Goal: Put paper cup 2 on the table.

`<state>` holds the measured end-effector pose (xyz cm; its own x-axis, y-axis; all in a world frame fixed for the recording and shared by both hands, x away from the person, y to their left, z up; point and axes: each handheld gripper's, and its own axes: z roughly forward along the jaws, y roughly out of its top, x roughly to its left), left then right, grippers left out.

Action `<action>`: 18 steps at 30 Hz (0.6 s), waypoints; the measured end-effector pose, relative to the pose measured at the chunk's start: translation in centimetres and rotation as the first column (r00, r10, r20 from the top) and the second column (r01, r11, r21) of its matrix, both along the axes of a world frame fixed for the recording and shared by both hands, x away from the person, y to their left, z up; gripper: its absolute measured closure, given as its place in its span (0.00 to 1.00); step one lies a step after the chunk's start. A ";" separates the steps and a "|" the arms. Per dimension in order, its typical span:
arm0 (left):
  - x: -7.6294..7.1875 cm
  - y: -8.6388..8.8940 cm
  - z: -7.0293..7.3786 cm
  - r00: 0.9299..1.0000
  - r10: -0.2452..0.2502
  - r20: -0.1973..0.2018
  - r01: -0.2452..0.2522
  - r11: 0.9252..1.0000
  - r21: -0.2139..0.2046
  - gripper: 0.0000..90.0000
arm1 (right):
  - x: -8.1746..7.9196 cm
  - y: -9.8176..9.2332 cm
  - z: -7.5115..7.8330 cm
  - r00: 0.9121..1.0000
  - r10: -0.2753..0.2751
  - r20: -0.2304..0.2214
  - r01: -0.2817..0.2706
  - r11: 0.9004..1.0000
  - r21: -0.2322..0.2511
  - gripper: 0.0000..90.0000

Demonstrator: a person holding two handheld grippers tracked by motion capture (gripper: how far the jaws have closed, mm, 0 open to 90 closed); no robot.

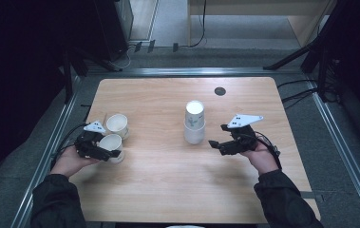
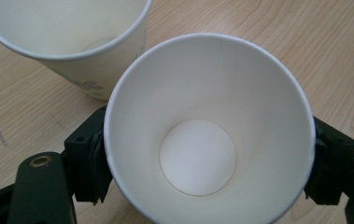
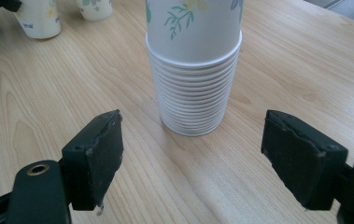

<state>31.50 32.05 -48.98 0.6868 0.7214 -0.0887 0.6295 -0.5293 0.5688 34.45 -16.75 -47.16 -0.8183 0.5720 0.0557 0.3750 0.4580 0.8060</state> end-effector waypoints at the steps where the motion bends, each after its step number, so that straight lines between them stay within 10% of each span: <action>1: 0.0 0.1 -0.1 1.000 0.000 -0.005 0.000 1.000 -0.004 0.20 | 0.0 0.0 0.0 1.000 0.001 0.002 -0.001 1.000 -0.002 0.24; 18: 0.3 0.3 0.0 0.995 0.037 -0.089 -0.042 0.997 -0.060 0.08 | -0.1 0.3 0.0 1.000 0.017 0.009 -0.017 1.000 -0.004 0.24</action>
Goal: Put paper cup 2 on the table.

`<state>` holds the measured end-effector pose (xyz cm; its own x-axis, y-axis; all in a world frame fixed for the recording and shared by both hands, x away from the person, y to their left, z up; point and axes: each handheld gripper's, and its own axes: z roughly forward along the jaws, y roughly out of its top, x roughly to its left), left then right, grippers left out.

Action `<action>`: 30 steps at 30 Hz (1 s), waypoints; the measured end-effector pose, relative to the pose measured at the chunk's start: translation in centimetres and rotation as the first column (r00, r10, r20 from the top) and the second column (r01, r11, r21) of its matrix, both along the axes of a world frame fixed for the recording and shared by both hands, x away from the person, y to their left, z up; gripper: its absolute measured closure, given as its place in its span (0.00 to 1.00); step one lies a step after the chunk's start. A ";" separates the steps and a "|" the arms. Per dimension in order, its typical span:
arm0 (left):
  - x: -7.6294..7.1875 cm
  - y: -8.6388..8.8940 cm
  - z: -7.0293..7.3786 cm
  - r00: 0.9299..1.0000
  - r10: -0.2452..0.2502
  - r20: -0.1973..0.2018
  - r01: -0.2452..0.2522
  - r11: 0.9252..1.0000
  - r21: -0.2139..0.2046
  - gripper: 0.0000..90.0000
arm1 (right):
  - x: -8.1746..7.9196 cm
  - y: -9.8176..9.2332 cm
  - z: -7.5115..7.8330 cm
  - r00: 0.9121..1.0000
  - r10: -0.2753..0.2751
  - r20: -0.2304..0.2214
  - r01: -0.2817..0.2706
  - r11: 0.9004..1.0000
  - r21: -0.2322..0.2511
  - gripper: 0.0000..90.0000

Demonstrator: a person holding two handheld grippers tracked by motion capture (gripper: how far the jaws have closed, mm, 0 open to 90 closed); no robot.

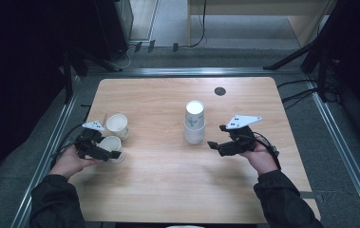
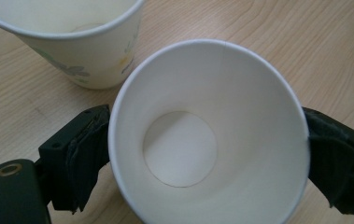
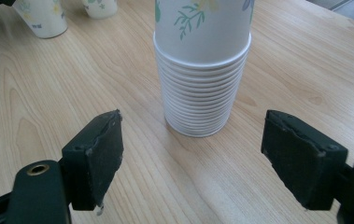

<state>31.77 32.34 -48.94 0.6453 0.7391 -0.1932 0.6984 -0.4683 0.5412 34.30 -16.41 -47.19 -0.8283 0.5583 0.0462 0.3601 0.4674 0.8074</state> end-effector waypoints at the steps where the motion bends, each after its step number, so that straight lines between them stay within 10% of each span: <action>1: 0.1 0.1 0.1 1.000 0.007 -0.012 -0.007 1.000 -0.013 0.06 | 0.0 0.0 0.0 1.000 0.002 0.001 -0.002 1.000 0.002 0.24; 30: -0.7 -0.2 6.5 0.999 0.019 0.050 -0.011 0.988 -0.152 0.05 | -0.3 -0.1 0.0 1.000 0.027 0.016 -0.026 1.000 -0.004 0.24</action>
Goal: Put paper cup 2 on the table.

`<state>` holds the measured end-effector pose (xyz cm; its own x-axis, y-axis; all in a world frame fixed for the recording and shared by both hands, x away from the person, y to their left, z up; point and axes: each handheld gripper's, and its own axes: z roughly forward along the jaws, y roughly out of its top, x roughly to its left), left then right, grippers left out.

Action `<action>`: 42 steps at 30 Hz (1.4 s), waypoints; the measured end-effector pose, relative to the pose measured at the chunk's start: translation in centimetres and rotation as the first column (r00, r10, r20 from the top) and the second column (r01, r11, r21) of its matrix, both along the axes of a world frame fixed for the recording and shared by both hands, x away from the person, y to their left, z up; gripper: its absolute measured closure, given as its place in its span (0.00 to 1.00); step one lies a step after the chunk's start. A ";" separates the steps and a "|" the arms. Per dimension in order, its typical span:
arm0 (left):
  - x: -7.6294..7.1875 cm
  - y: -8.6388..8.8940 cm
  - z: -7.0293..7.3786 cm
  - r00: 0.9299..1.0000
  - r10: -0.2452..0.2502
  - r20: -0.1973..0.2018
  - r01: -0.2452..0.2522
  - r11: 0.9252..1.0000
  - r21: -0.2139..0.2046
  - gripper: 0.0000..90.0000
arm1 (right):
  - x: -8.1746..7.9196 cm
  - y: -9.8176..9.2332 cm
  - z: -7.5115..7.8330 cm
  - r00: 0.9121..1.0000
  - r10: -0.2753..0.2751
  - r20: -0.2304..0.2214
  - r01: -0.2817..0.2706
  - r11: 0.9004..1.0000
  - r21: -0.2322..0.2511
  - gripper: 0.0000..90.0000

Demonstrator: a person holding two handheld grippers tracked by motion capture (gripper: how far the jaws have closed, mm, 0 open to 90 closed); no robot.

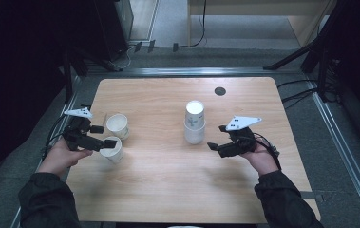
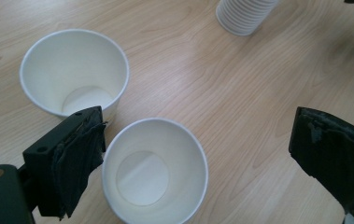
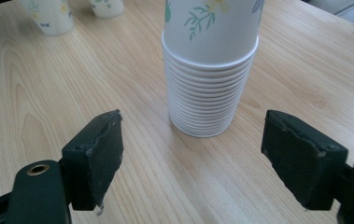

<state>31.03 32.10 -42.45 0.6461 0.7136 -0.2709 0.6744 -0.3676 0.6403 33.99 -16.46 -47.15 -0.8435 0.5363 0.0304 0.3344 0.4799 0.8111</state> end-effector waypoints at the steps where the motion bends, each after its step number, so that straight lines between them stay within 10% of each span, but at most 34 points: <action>1: 0.1 -0.2 0.1 1.000 -0.005 -0.001 0.005 1.000 0.001 0.05 | 0.0 -0.1 0.0 1.000 0.000 0.001 0.000 1.000 0.000 0.24; 42: 3.0 -13.1 -1.4 0.983 -0.181 0.032 0.180 0.983 0.028 0.07 | -1.8 -0.8 -0.9 1.000 -0.005 -0.019 0.004 0.999 -0.040 0.24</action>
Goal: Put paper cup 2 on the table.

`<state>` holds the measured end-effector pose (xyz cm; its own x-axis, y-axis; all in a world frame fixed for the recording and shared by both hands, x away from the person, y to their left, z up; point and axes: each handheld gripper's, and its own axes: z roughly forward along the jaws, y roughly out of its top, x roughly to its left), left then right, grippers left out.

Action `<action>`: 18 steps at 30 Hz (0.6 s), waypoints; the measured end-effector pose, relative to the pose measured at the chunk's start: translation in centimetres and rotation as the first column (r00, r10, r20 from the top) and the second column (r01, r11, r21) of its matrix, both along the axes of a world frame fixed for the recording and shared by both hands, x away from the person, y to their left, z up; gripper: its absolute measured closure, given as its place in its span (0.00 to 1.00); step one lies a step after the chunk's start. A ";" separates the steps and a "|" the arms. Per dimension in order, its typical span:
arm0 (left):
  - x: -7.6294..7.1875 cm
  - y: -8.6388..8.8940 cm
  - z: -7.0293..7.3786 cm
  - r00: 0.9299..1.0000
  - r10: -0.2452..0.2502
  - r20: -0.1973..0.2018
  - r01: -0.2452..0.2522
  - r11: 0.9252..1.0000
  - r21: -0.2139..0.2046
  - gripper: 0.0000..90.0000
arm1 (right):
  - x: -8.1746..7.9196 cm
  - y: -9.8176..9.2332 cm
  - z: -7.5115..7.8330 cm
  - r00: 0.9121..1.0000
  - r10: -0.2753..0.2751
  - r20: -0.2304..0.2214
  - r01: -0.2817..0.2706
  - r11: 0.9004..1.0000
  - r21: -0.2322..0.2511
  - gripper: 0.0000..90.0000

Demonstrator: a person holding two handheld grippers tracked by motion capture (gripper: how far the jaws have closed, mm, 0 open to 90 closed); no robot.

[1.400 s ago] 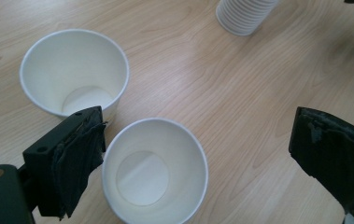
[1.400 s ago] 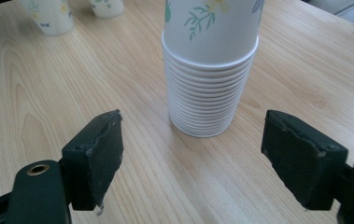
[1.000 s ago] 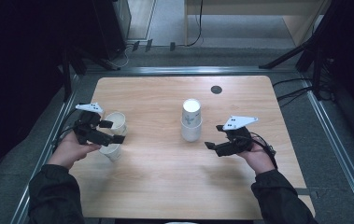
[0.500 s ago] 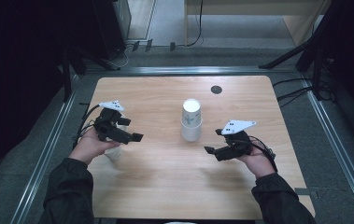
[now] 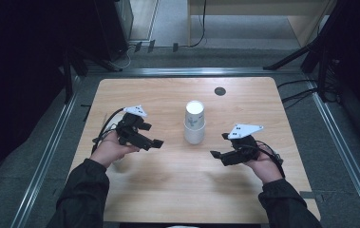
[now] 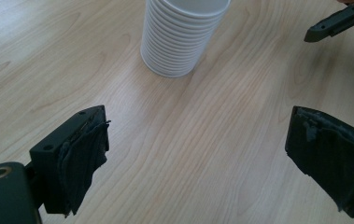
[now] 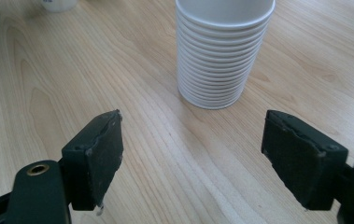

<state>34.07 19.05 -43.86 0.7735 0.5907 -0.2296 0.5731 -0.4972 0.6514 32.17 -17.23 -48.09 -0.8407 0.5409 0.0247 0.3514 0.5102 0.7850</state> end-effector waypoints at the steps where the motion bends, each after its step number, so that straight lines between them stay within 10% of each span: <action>1: 0.0 -0.2 -0.1 1.000 0.001 0.005 -0.001 1.000 -0.002 0.07 | 0.0 -0.1 0.0 1.000 -0.001 -0.001 0.001 1.000 0.001 0.24; 18: -1.4 -4.3 -1.7 0.996 -0.088 0.002 0.088 0.995 0.048 0.07 | 0.5 -0.5 -0.5 1.000 0.002 -0.019 -0.002 1.000 0.007 0.23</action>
<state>32.68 14.80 -45.60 0.8237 0.5308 -0.1995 0.5232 -0.5760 0.6281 32.69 -17.70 -48.60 -0.8410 0.5392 0.0446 0.3654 0.5051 0.7819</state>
